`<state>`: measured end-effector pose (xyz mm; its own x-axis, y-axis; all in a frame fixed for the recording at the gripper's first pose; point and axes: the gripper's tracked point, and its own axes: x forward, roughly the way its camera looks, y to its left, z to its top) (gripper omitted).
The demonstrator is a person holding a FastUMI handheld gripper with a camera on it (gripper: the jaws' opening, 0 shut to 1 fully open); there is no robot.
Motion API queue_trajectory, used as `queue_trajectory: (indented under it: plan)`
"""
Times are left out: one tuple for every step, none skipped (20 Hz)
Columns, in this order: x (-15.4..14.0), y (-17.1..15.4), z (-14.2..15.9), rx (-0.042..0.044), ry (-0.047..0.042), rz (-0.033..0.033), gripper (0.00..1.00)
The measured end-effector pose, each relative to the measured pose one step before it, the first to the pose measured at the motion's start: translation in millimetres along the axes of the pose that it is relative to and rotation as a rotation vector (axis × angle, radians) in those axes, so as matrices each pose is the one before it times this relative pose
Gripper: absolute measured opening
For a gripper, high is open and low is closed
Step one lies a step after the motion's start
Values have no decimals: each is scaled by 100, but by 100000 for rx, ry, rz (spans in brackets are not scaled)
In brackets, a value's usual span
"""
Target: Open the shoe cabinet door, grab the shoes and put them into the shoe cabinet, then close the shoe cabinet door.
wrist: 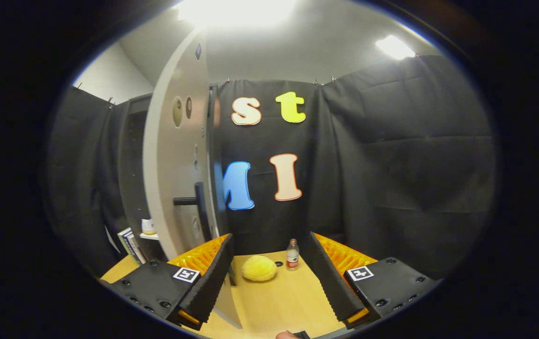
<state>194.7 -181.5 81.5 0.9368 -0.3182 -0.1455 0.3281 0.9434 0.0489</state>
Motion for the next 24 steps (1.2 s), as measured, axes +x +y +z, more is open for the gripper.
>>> queue_trajectory:
  plan:
    - [142,168,-198,313,840,-735,98]
    - [421,501,-265,877,1023,513,98]
    - [684,928,-260,1411,1445,1974,98]
    - [-253,306,148,172,178,-1400,96]
    - [154,168,352,-1572,-1215,-447,95]
    - [96,256,-5,-1477,-459,-392,93]
    - [-314,310,-55,-880,-459,60,94]
    - [-146,538,-60,-690,209,782,95]
    - [-129,688,-54,177,394,1143,95]
    - [-121,717,-155,403,691,1658,95]
    - [-155,735,-6,802,341,1868,95]
    - [-109,714,-83,794,699,1935,95]
    - [-142,647,-166,714,684,1791,95]
    - [-115,741,-66,58,649,1793,95]
    - [-28,710,48,-178,242,1593,95]
    - [-12,733,23,-426,147,1498,95]
    - [-8,775,-85,-528,138,1542,95]
    - [66,800,-12,-291,230,1528,95]
    - [121,871,-12,-479,244,1808,95]
    - [151,942,65,-166,241,1949,95]
    - [82,796,-135,167,356,2093,95]
    - [237,912,-47,552,573,2196,95]
    - [195,868,-176,1086,736,1841,95]
    - [258,732,197,1620,-253,1179,95]
